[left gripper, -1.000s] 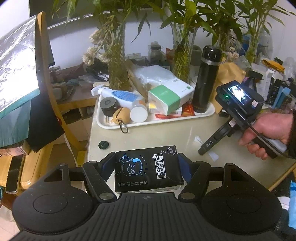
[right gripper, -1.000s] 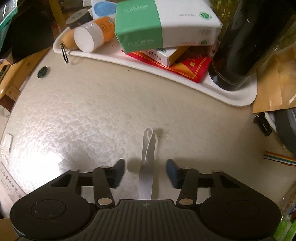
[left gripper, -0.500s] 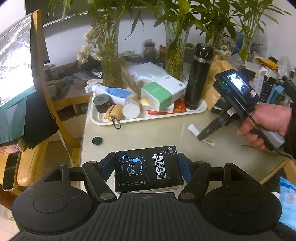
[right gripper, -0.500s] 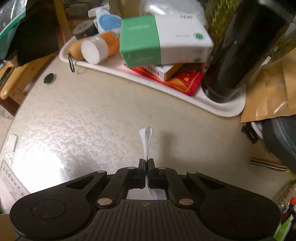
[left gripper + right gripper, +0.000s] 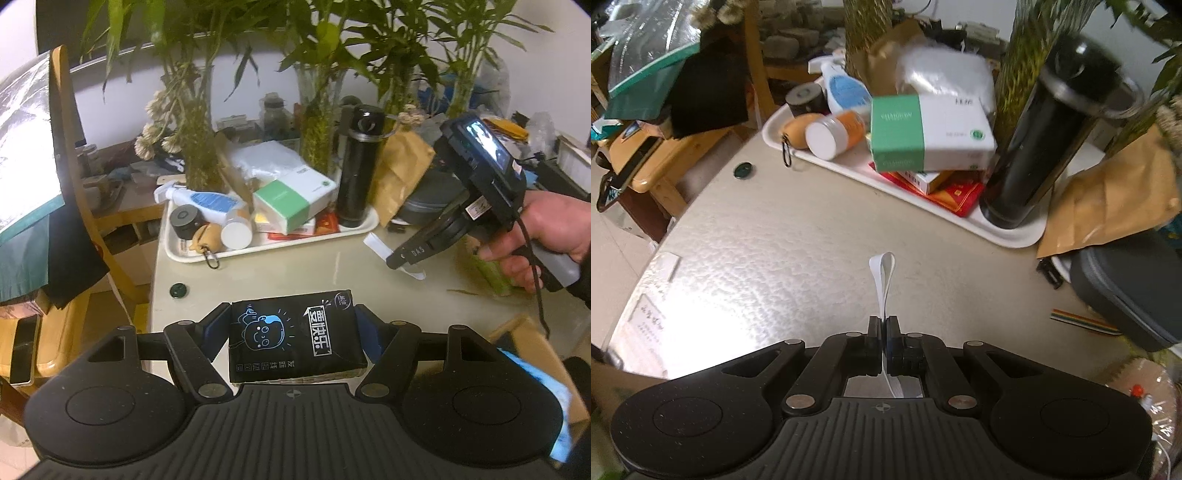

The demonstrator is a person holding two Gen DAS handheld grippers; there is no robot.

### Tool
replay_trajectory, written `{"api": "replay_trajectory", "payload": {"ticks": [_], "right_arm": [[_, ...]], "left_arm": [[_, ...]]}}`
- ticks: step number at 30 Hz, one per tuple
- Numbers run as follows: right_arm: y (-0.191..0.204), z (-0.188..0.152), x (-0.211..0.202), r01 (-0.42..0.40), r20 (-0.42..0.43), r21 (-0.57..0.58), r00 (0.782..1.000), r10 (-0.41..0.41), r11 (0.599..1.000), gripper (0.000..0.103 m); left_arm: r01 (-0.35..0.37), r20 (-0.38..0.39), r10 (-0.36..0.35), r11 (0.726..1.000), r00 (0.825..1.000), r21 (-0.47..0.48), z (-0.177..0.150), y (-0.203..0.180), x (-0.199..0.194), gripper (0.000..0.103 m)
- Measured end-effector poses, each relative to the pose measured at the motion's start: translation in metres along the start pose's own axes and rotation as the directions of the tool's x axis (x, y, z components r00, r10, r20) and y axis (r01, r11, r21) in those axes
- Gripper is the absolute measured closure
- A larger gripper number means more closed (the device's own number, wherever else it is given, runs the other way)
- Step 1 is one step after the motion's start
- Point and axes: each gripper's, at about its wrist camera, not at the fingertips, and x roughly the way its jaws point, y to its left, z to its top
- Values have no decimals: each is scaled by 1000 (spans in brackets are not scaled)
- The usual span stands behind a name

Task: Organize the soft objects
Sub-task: 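Lower the black box into the box and open the left tool while the right tool lifts the strip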

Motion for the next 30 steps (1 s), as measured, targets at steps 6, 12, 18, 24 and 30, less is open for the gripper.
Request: {"api": "replay_trajectory", "payload": {"ticks": [6, 12, 18, 24, 30], "right_arm": [[5, -13, -39, 1, 38, 6, 999, -1, 1000, 99], [6, -27, -79, 3, 80, 2, 997, -4, 1000, 99], [6, -50, -118, 14, 118, 3, 993, -15, 1000, 99], [16, -73, -159, -6, 155, -10, 988, 8, 1000, 99], [29, -94, -197, -44, 198, -23, 979, 48, 999, 99]], "left_arm": [[27, -10, -27, 999, 1000, 24, 5, -12, -17, 34], [68, -17, -67, 997, 998, 34, 8, -21, -35, 34], [103, -20, -103, 994, 995, 43, 7, -29, -54, 34], [133, -35, -131, 989, 991, 58, 1, -36, -68, 34], [147, -54, -144, 987, 988, 67, -8, -43, -79, 34]]}}
